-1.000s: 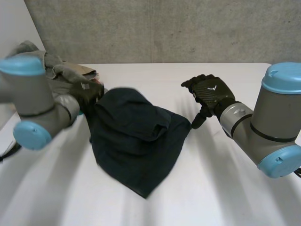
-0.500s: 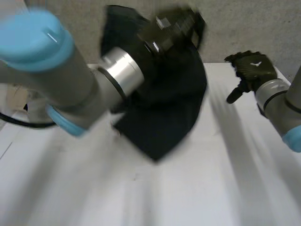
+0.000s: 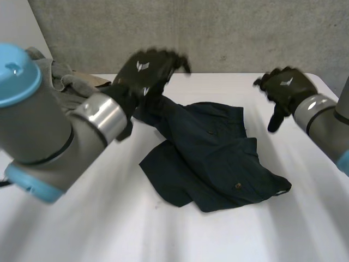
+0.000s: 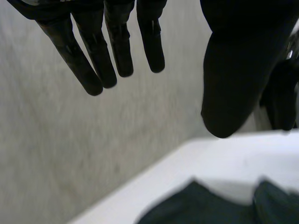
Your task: Fold the laundry.
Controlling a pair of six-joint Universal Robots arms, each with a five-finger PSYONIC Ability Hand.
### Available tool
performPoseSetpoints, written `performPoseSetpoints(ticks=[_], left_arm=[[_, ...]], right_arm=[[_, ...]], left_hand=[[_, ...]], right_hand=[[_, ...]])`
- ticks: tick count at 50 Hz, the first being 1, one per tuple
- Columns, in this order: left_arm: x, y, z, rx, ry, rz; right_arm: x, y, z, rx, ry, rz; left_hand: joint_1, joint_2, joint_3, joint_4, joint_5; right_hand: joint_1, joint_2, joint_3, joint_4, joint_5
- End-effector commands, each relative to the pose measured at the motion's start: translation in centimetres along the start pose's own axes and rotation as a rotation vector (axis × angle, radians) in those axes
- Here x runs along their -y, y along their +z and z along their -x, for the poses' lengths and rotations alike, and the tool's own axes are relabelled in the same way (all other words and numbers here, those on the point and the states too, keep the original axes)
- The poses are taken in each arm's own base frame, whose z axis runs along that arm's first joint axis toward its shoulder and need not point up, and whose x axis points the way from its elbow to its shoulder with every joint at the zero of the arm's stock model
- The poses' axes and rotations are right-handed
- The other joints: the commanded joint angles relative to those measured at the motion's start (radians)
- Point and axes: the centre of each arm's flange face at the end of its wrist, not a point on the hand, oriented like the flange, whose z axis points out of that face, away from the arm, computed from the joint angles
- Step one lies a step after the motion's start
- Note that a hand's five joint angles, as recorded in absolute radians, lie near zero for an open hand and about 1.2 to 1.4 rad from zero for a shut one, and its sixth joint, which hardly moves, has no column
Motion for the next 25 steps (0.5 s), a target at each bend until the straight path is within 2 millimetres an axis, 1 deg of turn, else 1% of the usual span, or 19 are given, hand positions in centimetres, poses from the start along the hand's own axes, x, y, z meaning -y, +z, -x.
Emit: performPoseSetpoints(ticks=[1,3,4,6,7,8,9,15,16,19,20,21,23,24,25], left_arm=[[-5.8,-4.7,-3.2,-0.062,0.072,0.343],[-7.2,-5.5,-4.1,-0.093,0.075,0.411],[-8.4,-6.1,-4.9,-0.123,0.082,0.464],[-9.5,-6.3,-5.4,-0.140,0.090,0.499],[-9.9,-6.3,-5.6,-0.143,0.092,0.507],[-10.5,-6.0,-5.8,-0.147,0.103,0.506],[-10.8,-5.8,-5.9,-0.146,0.111,0.502],[-12.5,-3.5,-5.9,-0.108,0.166,0.446],[-13.0,-2.9,-5.8,-0.098,0.188,0.437],[-14.1,-2.1,-5.8,-0.095,0.223,0.438],[-14.9,-1.7,-5.9,-0.096,0.246,0.449],[-15.4,-1.5,-5.9,-0.097,0.259,0.458],[-16.4,-1.4,-5.9,-0.101,0.281,0.486],[-17.0,-1.3,-5.9,-0.101,0.299,0.509],[-17.1,-1.2,-5.9,-0.103,0.310,0.515]], right_arm=[[-3.7,-4.7,3.8,0.321,-0.372,0.216],[-4.4,-5.4,4.4,0.364,-0.395,0.253],[-4.9,-5.6,4.8,0.371,-0.389,0.266],[-5.2,-5.6,4.9,0.364,-0.375,0.272],[-5.4,-5.6,5.1,0.362,-0.369,0.272],[-5.6,-5.5,5.2,0.355,-0.360,0.267],[-5.8,-5.4,5.2,0.348,-0.352,0.265],[-6.9,-5.0,6.0,0.315,-0.309,0.239],[-7.4,-4.7,6.1,0.298,-0.296,0.229],[-8.0,-4.1,6.4,0.275,-0.279,0.210],[-8.3,-4.0,6.6,0.263,-0.269,0.204],[-8.4,-3.9,6.8,0.259,-0.263,0.201],[-8.6,-3.9,7.0,0.253,-0.254,0.195],[-8.6,-3.9,7.1,0.243,-0.242,0.189],[-8.7,-3.9,7.1,0.240,-0.235,0.190]], left_hand=[[0.270,0.276,0.274,0.270,0.270],[0.282,0.288,0.286,0.282,0.281],[0.282,0.288,0.286,0.282,0.281],[0.256,0.262,0.260,0.256,0.255],[0.227,0.233,0.231,0.226,0.226],[0.122,0.128,0.126,0.121,0.121],[0.065,0.072,0.069,0.065,0.065],[-0.152,-0.146,-0.148,-0.152,-0.153],[-0.132,-0.126,-0.128,-0.132,-0.133],[-0.117,-0.111,-0.113,-0.117,-0.118],[-0.097,-0.091,-0.093,-0.097,-0.098],[-0.070,-0.064,-0.066,-0.071,-0.071],[0.009,0.015,0.013,0.008,0.008],[0.120,0.126,0.124,0.119,0.119],[0.196,0.202,0.200,0.196,0.195]], right_hand=[[-0.065,-0.036,-0.035,-0.032,-0.041],[-0.059,-0.031,-0.029,-0.026,-0.036],[-0.050,-0.022,-0.020,-0.017,-0.027],[-0.009,0.019,0.021,0.024,0.014],[0.049,0.077,0.079,0.082,0.073],[0.143,0.171,0.173,0.176,0.166],[0.155,0.184,0.185,0.188,0.179],[0.135,0.163,0.165,0.168,0.158],[0.120,0.149,0.150,0.153,0.144],[0.123,0.151,0.153,0.156,0.147],[0.120,0.149,0.150,0.153,0.144],[0.120,0.149,0.150,0.153,0.144],[0.120,0.149,0.150,0.153,0.144],[0.138,0.166,0.168,0.171,0.161],[0.161,0.189,0.191,0.194,0.185]])
